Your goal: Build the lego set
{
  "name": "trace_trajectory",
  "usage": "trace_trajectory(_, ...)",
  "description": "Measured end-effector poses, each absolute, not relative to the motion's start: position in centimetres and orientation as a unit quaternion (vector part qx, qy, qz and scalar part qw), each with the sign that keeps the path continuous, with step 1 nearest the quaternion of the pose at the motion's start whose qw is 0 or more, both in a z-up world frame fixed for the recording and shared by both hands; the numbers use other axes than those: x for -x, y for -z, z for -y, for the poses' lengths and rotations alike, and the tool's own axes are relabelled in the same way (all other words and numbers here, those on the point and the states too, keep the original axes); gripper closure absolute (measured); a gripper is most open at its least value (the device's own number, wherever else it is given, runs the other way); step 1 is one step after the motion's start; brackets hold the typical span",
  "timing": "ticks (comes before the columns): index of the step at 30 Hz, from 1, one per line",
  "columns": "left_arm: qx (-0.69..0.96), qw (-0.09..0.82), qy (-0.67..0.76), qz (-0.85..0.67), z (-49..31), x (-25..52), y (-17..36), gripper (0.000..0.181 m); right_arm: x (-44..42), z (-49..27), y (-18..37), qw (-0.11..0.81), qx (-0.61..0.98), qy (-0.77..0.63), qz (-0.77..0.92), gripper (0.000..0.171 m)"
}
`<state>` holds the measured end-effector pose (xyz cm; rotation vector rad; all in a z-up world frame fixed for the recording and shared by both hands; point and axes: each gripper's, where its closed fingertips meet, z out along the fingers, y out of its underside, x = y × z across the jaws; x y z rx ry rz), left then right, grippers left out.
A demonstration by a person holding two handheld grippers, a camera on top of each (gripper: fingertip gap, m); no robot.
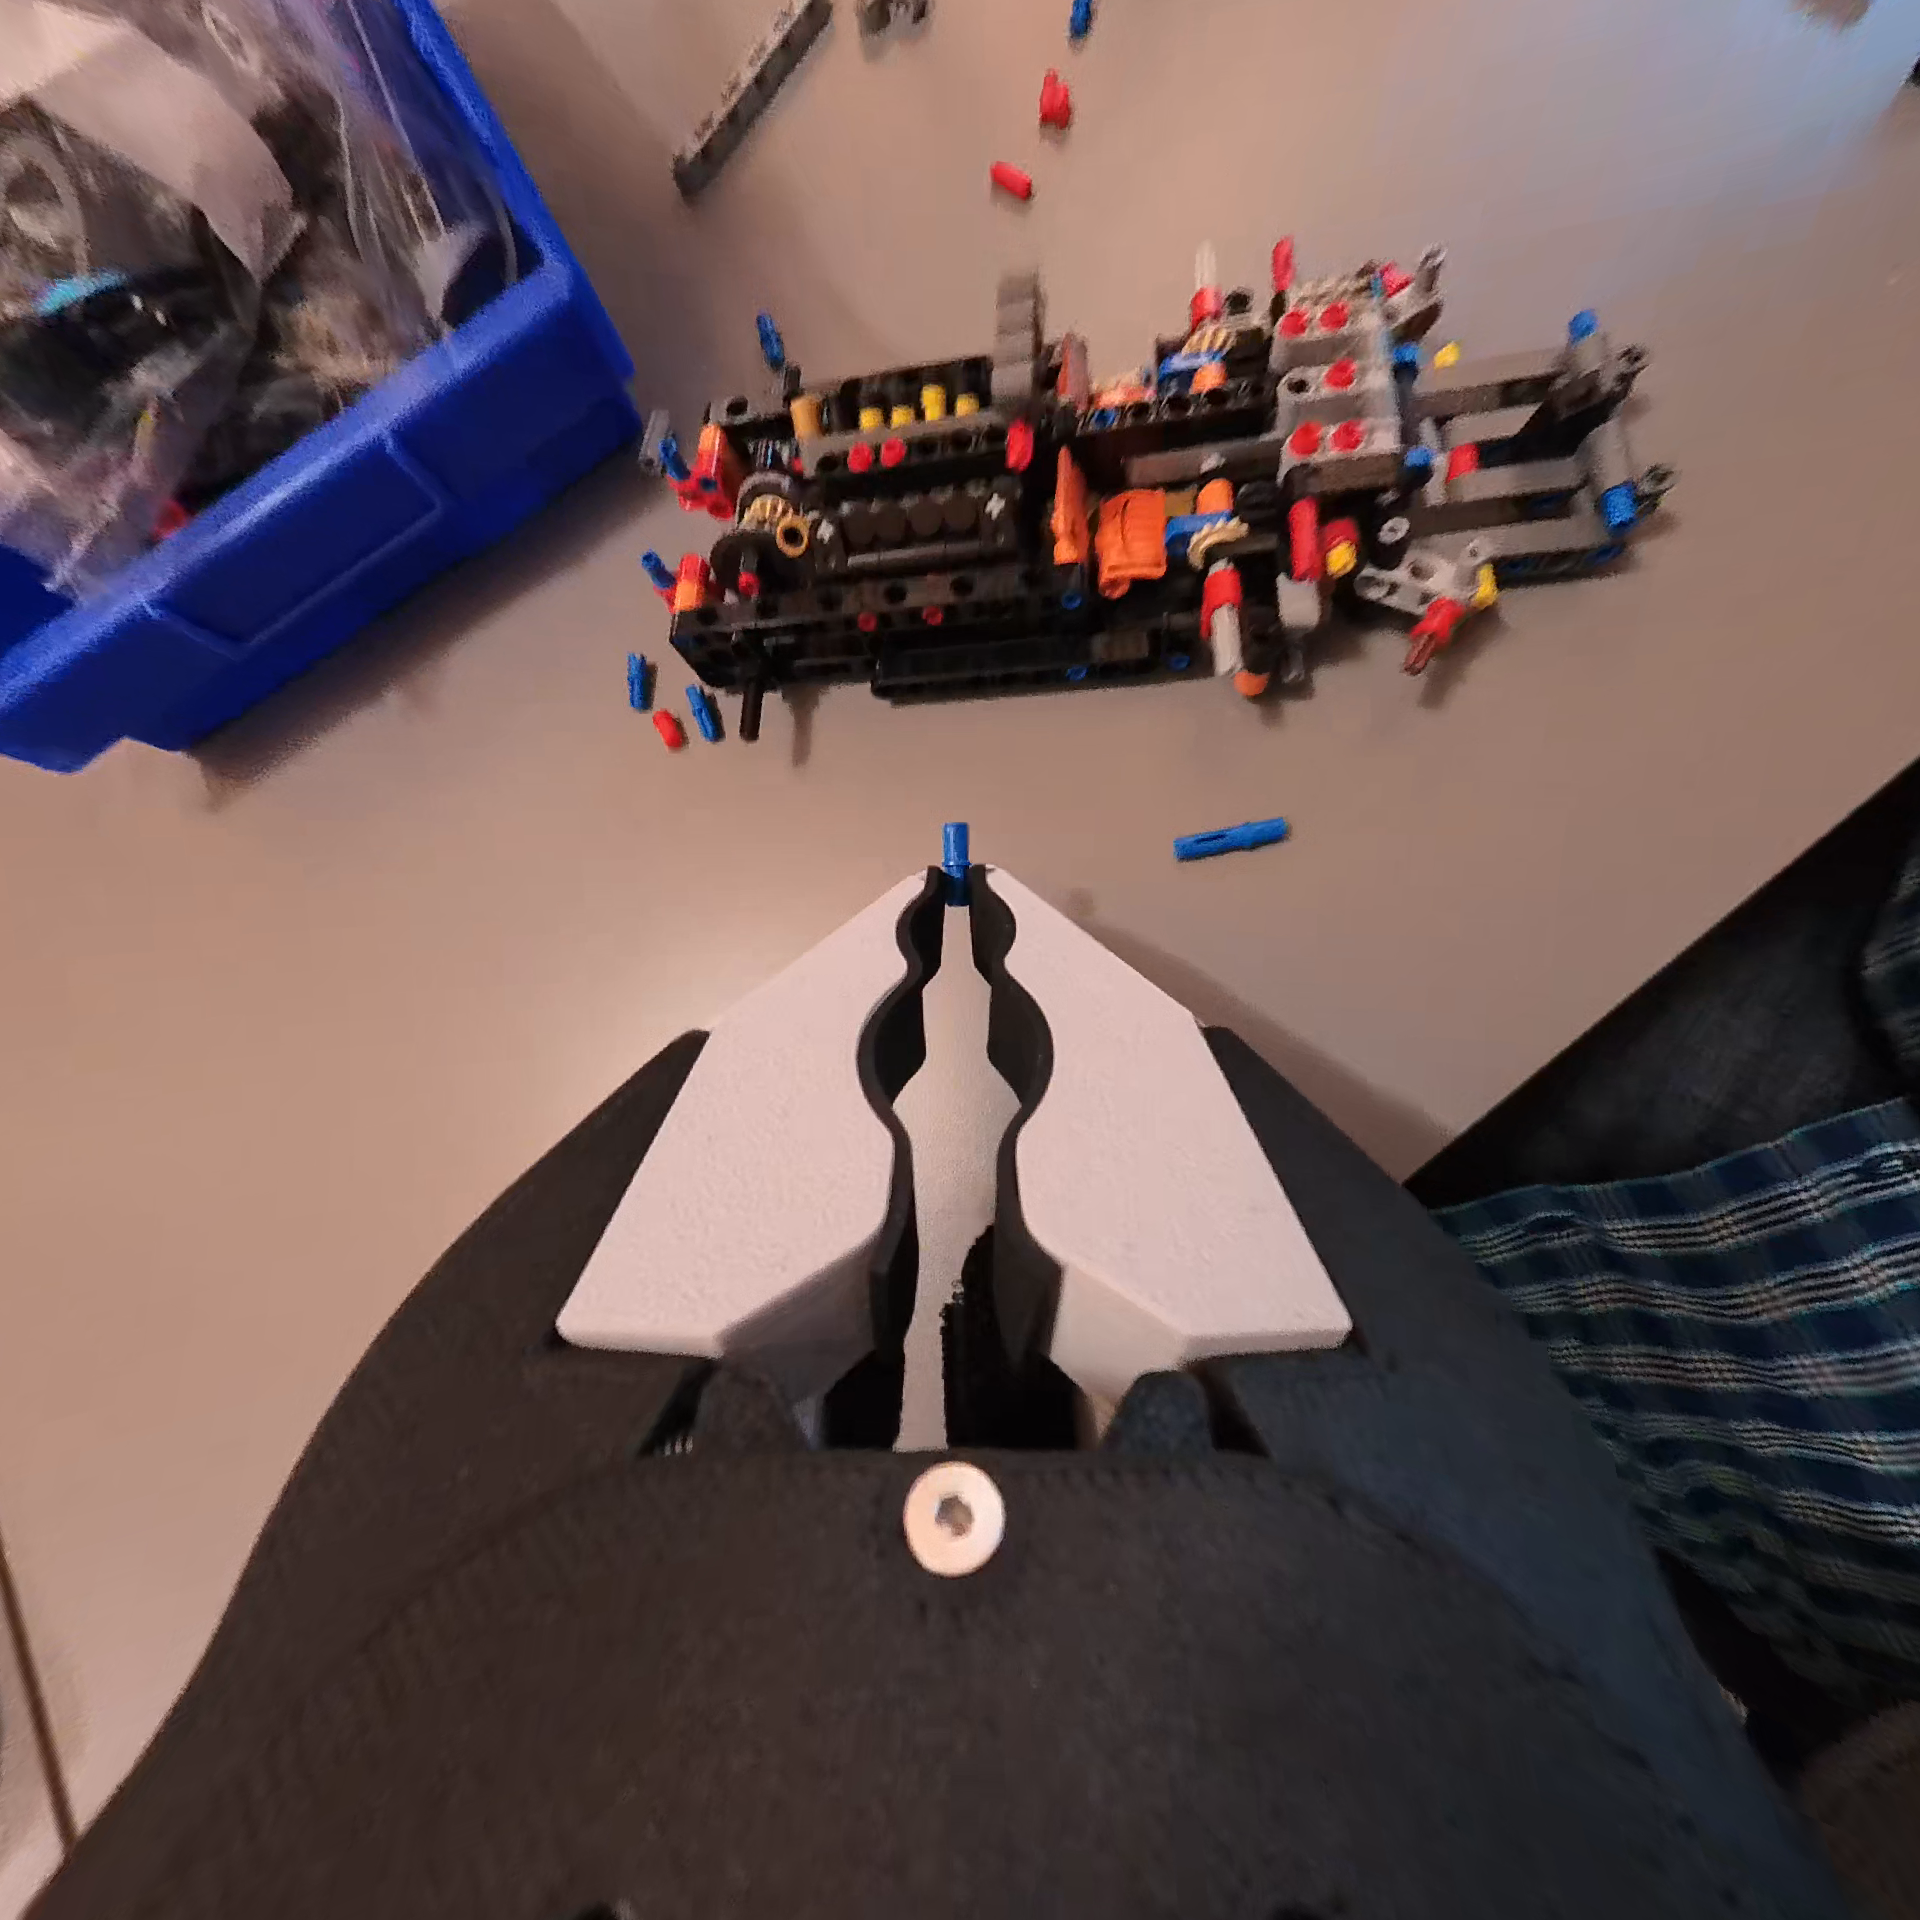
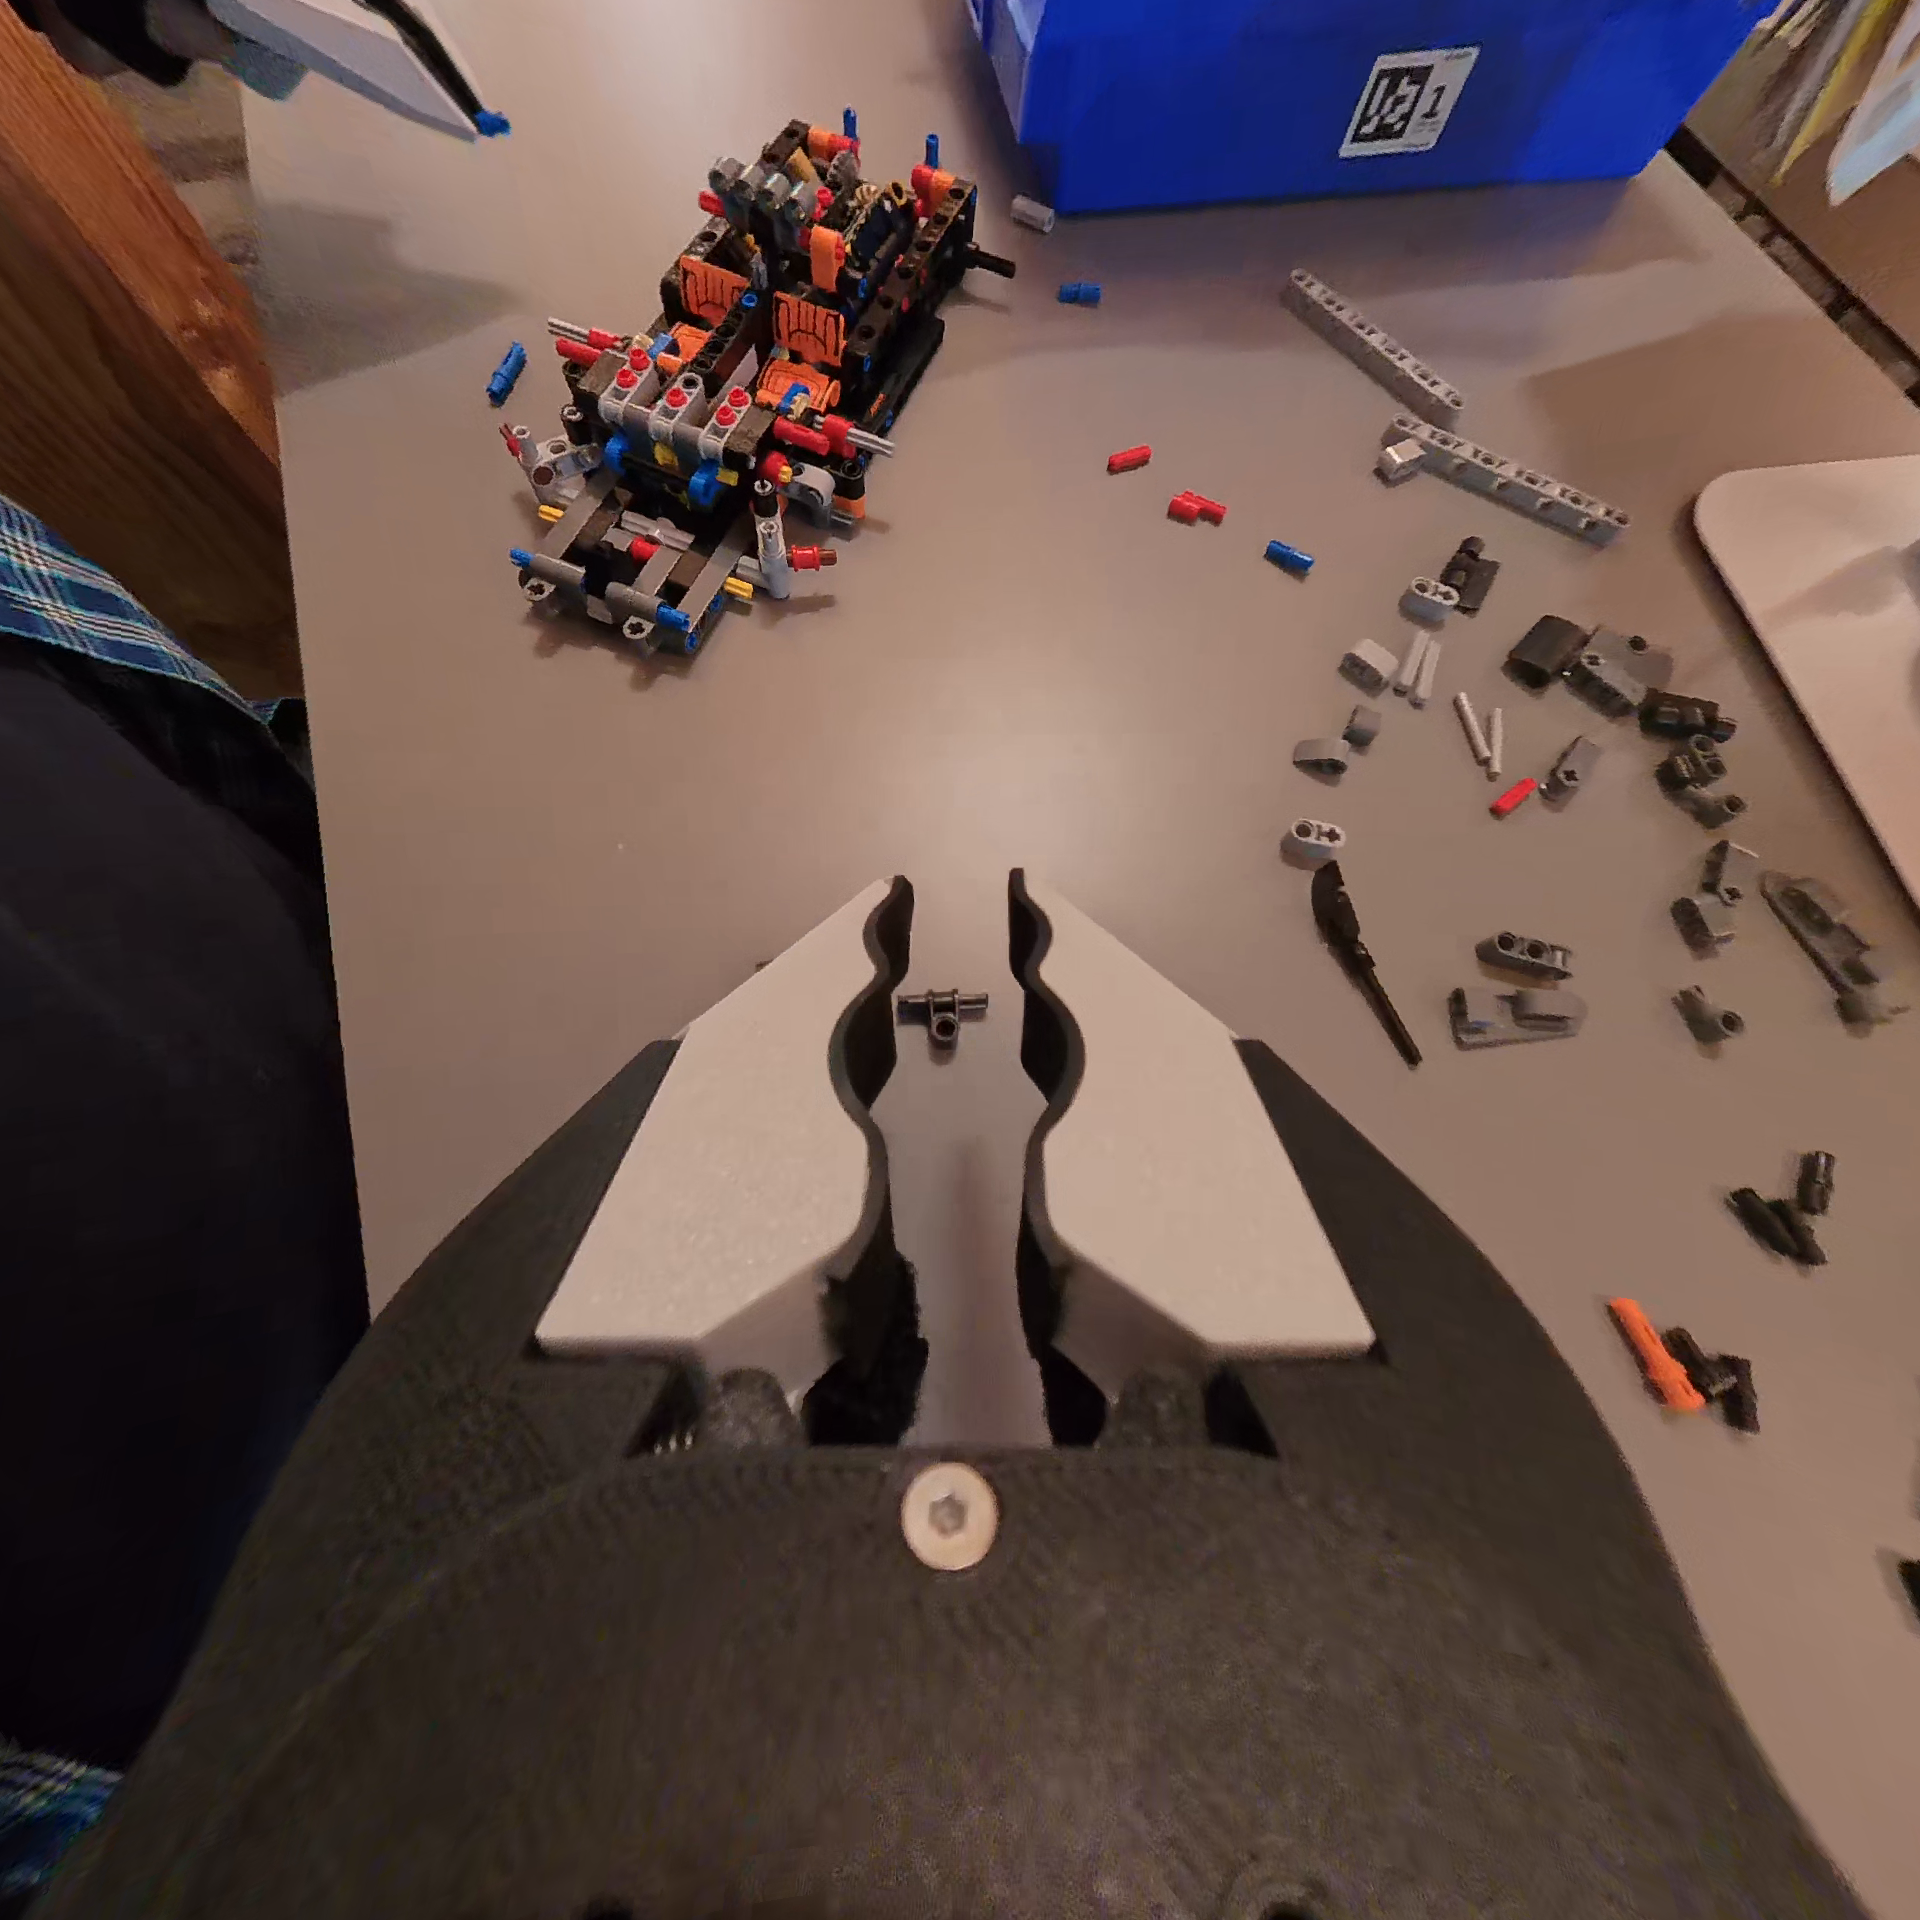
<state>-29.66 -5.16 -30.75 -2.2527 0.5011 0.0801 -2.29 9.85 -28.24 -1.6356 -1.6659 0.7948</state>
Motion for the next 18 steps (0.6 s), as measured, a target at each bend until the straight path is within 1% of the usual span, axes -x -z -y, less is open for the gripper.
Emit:
trace_trajectory(9, 0.873, 0.424, -0.006, -0.241, 3.6, 24.2, 28.2, 0.178, -1.7, -9.4, 28.4, 0.341, 0.638, -0.304, 0.620, 0.154)
trace_trajectory(15, 0.858, 0.428, 0.034, -0.282, 2.1, 18.2, 27.1, 0.178, -3.8, -8.2, 29.7, 0.322, 0.629, -0.311, 0.636, 0.153)
trace_trajectory(18, 0.851, 0.419, 0.057, -0.312, 1.0, 14.4, 27.4, 0.178, -4.7, -7.7, 30.1, 0.315, 0.619, -0.315, 0.647, 0.152)
